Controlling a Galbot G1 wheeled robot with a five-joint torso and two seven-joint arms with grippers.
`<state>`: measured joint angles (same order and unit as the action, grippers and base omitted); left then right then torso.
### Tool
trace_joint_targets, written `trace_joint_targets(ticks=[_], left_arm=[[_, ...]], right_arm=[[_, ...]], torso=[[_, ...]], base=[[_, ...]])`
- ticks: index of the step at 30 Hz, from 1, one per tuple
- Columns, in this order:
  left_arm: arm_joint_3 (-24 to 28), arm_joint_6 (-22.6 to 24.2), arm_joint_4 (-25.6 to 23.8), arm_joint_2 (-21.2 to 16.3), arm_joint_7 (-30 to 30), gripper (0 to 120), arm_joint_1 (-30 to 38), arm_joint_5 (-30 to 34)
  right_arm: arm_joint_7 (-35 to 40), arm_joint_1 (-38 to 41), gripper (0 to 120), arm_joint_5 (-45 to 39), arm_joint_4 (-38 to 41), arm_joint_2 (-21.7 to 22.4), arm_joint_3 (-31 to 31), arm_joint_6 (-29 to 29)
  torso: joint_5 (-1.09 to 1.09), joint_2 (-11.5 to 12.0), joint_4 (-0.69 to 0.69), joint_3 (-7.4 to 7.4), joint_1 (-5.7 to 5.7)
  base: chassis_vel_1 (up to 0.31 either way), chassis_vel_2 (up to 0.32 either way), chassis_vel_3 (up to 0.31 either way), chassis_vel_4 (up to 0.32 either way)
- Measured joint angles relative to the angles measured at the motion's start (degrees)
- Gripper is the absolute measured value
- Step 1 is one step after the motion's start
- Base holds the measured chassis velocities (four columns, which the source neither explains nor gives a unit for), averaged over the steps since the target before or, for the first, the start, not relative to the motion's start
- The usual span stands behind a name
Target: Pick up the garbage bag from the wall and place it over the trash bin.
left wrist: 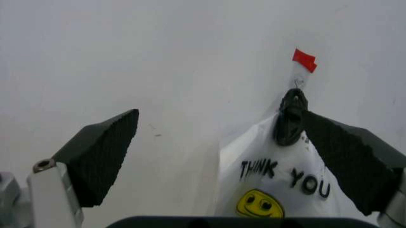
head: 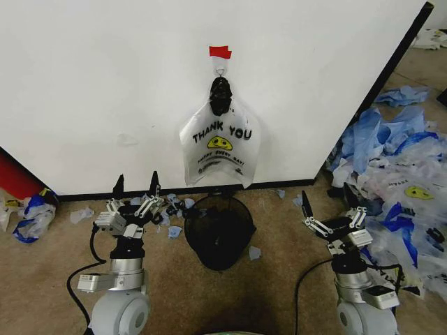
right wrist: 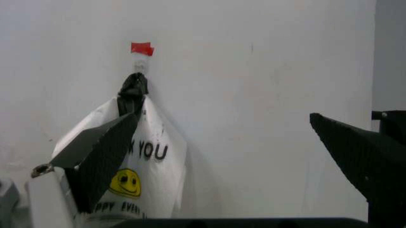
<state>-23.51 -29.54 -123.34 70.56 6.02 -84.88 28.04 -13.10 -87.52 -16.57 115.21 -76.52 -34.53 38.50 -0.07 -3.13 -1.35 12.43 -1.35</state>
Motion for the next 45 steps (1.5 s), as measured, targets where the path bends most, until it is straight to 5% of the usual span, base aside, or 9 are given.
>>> trace_joint_targets(ticks=[14, 22, 28, 34, 45], left_arm=[[-0.06, 0.10, -0.17, 0.25, 0.03, 100, 0.11, 0.00], [-1.36, 0.20, -1.26, 0.97, 0.03, 100, -1.80, -0.16], [-2.08, 0.20, -1.36, 2.59, -0.30, 100, -3.04, -0.74], [-2.84, -0.31, -1.30, 4.46, -1.20, 100, -4.46, -0.89], [-4.83, -2.46, -2.19, 6.55, -1.94, 100, -9.36, -2.66]], right_arm=[[0.58, 0.84, 100, -4.47, 0.64, 1.42, 2.37, -1.70], [2.85, 9.46, 100, -25.98, 3.09, 8.70, 11.85, -10.18], [3.00, 20.48, 100, -51.52, 2.99, 11.98, 21.34, -18.68], [1.92, 31.25, 100, -64.40, -3.26, 9.17, 27.61, -21.40], [-3.28, 47.03, 100, -68.15, -20.81, -0.43, 35.13, -23.23]], torso=[[0.00, 0.00, -0.01, 0.00, 0.00], [0.00, 0.00, 0.00, 0.00, 0.00], [-0.02, 0.00, -0.02, 0.00, 0.00], [-0.01, 0.00, 0.00, 0.01, 0.00], [-0.02, 0.00, 0.02, 0.01, 0.00]], base=[[0.000, 0.000, 0.000, 0.000], [0.000, 0.000, 0.000, 0.000], [0.000, 0.000, 0.000, 0.000], [0.000, 0.000, 0.000, 0.000], [0.000, 0.000, 0.000, 0.000]])
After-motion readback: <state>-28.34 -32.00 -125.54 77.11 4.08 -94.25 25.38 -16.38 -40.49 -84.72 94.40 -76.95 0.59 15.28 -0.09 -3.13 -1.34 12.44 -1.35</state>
